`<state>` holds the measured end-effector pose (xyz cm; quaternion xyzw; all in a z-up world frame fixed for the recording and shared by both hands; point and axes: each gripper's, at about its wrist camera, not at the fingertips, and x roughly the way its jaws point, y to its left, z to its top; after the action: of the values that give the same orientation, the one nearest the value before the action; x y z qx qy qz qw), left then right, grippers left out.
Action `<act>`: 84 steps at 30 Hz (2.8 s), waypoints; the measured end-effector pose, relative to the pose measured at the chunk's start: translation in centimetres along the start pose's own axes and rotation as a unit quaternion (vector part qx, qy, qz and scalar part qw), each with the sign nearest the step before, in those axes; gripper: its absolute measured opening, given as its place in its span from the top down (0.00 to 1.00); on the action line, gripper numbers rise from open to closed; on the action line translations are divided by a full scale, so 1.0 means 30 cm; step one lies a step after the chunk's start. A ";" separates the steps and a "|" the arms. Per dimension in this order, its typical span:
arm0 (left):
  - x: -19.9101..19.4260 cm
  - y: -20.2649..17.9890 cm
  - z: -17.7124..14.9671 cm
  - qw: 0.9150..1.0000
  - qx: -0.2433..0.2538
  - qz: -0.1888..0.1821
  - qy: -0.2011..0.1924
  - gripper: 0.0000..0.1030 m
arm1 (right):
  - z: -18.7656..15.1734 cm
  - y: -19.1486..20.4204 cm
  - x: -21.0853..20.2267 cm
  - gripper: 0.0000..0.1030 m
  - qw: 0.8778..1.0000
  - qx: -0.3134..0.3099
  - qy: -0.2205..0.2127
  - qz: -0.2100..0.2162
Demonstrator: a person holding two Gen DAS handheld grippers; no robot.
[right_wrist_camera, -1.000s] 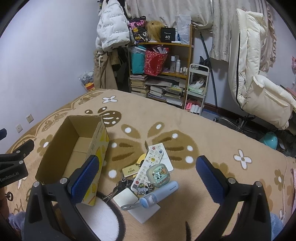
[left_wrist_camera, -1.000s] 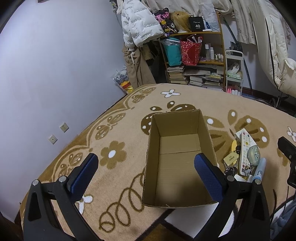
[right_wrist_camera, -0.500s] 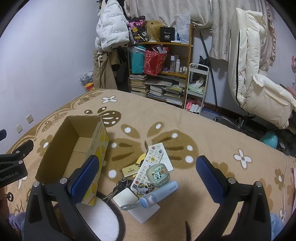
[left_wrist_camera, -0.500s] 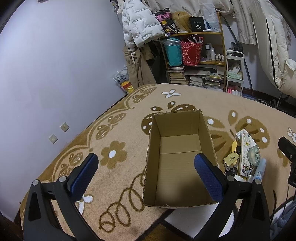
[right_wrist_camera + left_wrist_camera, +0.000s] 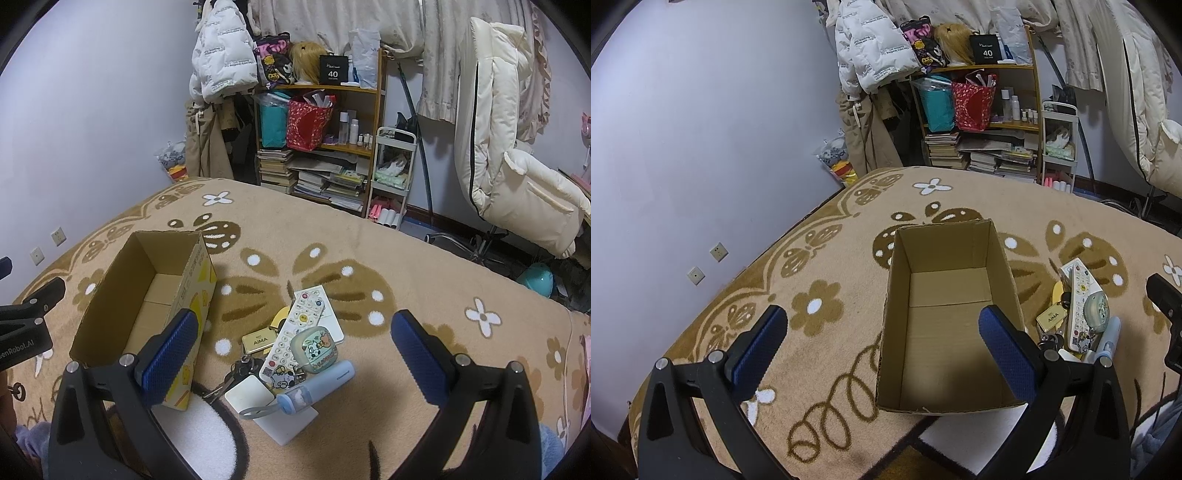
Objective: Organize rigid objects
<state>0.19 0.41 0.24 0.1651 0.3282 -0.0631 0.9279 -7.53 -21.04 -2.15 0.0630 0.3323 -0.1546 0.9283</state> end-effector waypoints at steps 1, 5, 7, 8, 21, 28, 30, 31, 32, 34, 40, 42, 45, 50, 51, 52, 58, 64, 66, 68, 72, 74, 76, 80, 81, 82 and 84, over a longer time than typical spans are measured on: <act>0.000 0.000 0.000 1.000 -0.001 0.000 0.000 0.00 | 0.000 -0.002 -0.001 0.00 1.000 0.000 0.000 0.000; -0.001 0.001 0.000 1.000 -0.001 -0.001 0.000 0.00 | 0.001 -0.002 -0.002 0.00 1.000 0.000 0.000 0.000; -0.001 0.001 0.000 1.000 -0.001 0.000 0.000 0.00 | 0.001 -0.004 -0.002 0.00 1.000 0.000 0.000 0.000; -0.001 0.001 0.000 1.000 0.000 -0.001 -0.001 0.00 | 0.001 -0.004 -0.002 0.00 1.000 0.000 0.000 0.001; -0.003 0.015 0.000 1.000 -0.007 0.003 0.000 0.00 | 0.001 -0.012 -0.003 0.00 1.000 -0.004 0.003 0.000; -0.002 0.018 0.001 1.000 -0.007 0.002 0.000 0.00 | 0.000 -0.012 -0.001 0.00 1.000 -0.005 0.002 0.000; -0.001 0.019 0.002 1.000 -0.007 0.002 0.000 0.00 | 0.001 -0.012 -0.001 0.00 1.000 -0.005 0.002 0.000; -0.001 0.020 0.001 1.000 -0.007 0.002 0.000 0.00 | 0.001 -0.011 -0.001 0.00 1.000 -0.005 0.002 0.000; -0.001 0.020 0.001 1.000 -0.007 0.002 0.000 0.00 | 0.001 -0.010 -0.002 0.00 1.000 -0.004 0.002 0.000; 0.002 0.022 0.000 1.000 -0.007 0.003 0.003 0.00 | 0.001 -0.013 -0.003 0.00 1.000 -0.004 0.002 0.001; 0.026 0.030 -0.008 1.000 -0.007 0.000 0.014 0.00 | -0.001 -0.010 0.004 0.00 1.000 -0.001 0.004 0.003; 0.048 0.036 -0.010 1.000 -0.012 -0.001 0.024 0.00 | -0.003 -0.018 0.019 0.00 1.000 0.002 0.007 0.010; 0.080 0.035 -0.016 0.999 -0.014 -0.005 0.039 0.00 | -0.002 -0.013 0.049 0.00 1.000 0.002 0.012 0.013; 0.119 0.021 -0.016 0.999 -0.003 -0.014 0.047 0.00 | -0.006 -0.011 0.116 0.00 0.999 0.007 0.036 0.015; 0.128 0.017 -0.014 0.999 0.001 -0.010 0.049 0.00 | -0.009 -0.012 0.138 0.00 0.999 0.010 0.049 0.013; 0.135 0.014 -0.013 0.999 0.002 -0.007 0.051 0.00 | -0.013 -0.013 0.159 0.00 0.998 0.013 0.060 0.012; 0.197 0.020 -0.017 0.996 -0.010 -0.010 0.085 0.00 | -0.044 -0.021 0.237 0.00 0.996 0.012 0.091 0.005; 0.260 0.049 -0.027 0.992 -0.036 -0.013 0.118 0.00 | -0.059 -0.037 0.288 0.00 0.994 0.020 0.110 0.004; 0.283 0.060 -0.031 0.990 -0.048 -0.016 0.132 0.00 | -0.064 -0.041 0.303 0.00 0.993 0.022 0.117 0.002; 0.311 0.070 -0.035 0.987 -0.057 -0.012 0.147 0.00 | -0.071 -0.048 0.319 0.00 0.992 0.026 0.124 0.002; 0.360 0.078 -0.045 0.984 -0.061 -0.014 0.168 0.03 | -0.081 -0.060 0.348 0.00 0.990 0.031 0.137 -0.002; 0.381 0.071 -0.050 0.982 -0.058 -0.020 0.179 0.10 | -0.089 -0.066 0.364 0.00 0.989 0.034 0.144 -0.007; 0.407 0.060 -0.057 0.980 -0.051 -0.024 0.193 0.17 | -0.098 -0.074 0.375 0.00 0.988 0.036 0.152 -0.010; 0.445 0.052 -0.071 0.975 -0.048 -0.018 0.214 0.28 | -0.128 -0.103 0.404 0.00 0.983 0.042 0.178 -0.024; 0.452 0.051 -0.074 0.974 -0.049 -0.020 0.218 0.33 | -0.135 -0.114 0.411 0.00 0.981 0.046 0.186 -0.029; 0.460 0.049 -0.079 0.973 -0.050 -0.024 0.223 0.37 | -0.141 -0.125 0.418 0.00 0.979 0.051 0.194 -0.032; 0.486 0.036 -0.096 0.968 -0.041 -0.034 0.245 0.50 | -0.152 -0.147 0.427 0.00 0.976 0.058 0.206 -0.046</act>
<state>10.08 2.28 -10.76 0.1263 0.5531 -0.0389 0.8226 -2.34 -27.35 -13.88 0.1320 0.5093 -0.1997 0.8266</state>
